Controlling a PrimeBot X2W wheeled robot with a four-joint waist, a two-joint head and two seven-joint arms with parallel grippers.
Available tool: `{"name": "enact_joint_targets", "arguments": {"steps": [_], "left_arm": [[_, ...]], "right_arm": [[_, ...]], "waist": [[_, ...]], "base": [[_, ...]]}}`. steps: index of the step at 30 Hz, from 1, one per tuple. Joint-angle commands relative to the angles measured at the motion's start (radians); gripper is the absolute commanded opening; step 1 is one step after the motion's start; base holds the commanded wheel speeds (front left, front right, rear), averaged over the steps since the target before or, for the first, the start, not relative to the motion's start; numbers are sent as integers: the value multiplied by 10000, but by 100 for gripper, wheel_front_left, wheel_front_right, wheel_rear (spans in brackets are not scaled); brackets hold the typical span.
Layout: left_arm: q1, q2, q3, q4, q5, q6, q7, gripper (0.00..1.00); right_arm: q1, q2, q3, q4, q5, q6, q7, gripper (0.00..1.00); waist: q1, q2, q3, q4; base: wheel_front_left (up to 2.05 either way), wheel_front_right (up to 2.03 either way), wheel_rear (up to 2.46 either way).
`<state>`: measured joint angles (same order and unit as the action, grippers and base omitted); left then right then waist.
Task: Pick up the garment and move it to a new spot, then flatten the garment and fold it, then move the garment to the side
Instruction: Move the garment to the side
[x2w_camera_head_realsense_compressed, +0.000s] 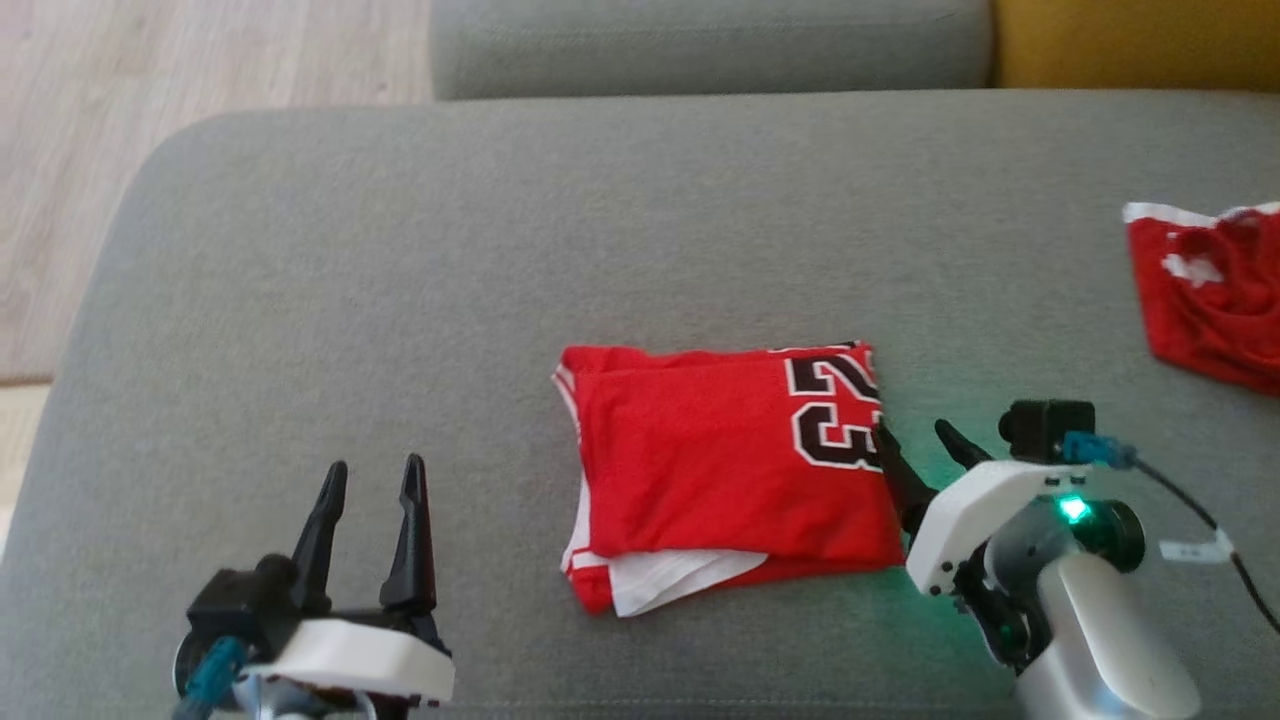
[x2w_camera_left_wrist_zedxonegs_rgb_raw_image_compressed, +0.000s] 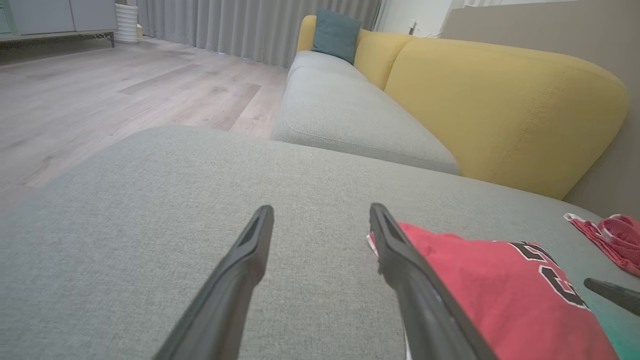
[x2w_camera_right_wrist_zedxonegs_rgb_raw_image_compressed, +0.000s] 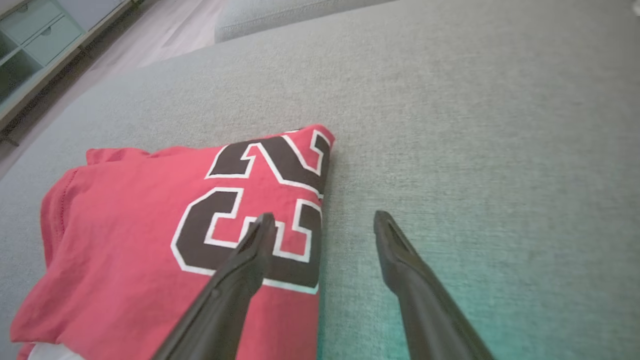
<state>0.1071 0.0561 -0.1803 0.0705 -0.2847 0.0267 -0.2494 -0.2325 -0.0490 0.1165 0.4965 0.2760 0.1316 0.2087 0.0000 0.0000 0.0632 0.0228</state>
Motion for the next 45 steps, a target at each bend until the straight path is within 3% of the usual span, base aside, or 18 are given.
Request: {"name": "enact_joint_targets", "arguments": {"steps": [1,13,14,15,16,17,18,22,29,37,45], "left_arm": [[-517,-58,277,-314,-61,64,-124,100],[-686,-58,154,-279,-182,145,-124,100],[-681,-58,151,-278,-183,150,-124,100],[-673,-58,150,-278,-183,156,-124,100],[-662,-58,155,-280,-181,165,-124,100],[-635,-58,167,-289,-170,173,-124,100],[-625,-58,170,-293,-163,176,-124,100],[-586,-58,172,-308,-120,172,-124,100],[-512,-58,257,-408,65,97,-124,100],[-648,-58,389,-618,338,-54,-124,100],[-1056,-58,311,-573,755,-370,-124,100]], "right_arm": [[-482,-53,159,-221,92,-9,210,100],[-918,-289,275,662,620,-9,1592,100],[-931,-290,346,697,712,-9,1669,84],[-939,-288,412,727,818,-9,1742,56],[-944,-288,474,748,911,-9,1802,42],[-948,-300,597,790,1081,-9,1914,17],[-953,-315,648,802,1144,-9,1932,0],[-996,-368,763,773,1270,-9,1785,0],[-1209,-761,742,209,1260,-9,967,0],[-1273,-1186,239,-966,1060,-9,736,0],[-1298,-935,17,-1895,869,-9,617,0]], "waist": [[0,0,230,255],[0,0,538,825],[0,0,533,835],[0,0,526,839],[0,0,517,835],[0,0,500,811],[0,0,492,789],[0,0,471,667],[0,0,604,-221],[0,0,1142,-2116],[0,0,1869,-4122]], "base": [[0,0,0],[0,0,0],[0,0,0],[0,0,0],[0,0,0],[0,0,0],[0,0,0],[0,0,0],[0,0,0],[0,0,0],[0,0,0]]}}
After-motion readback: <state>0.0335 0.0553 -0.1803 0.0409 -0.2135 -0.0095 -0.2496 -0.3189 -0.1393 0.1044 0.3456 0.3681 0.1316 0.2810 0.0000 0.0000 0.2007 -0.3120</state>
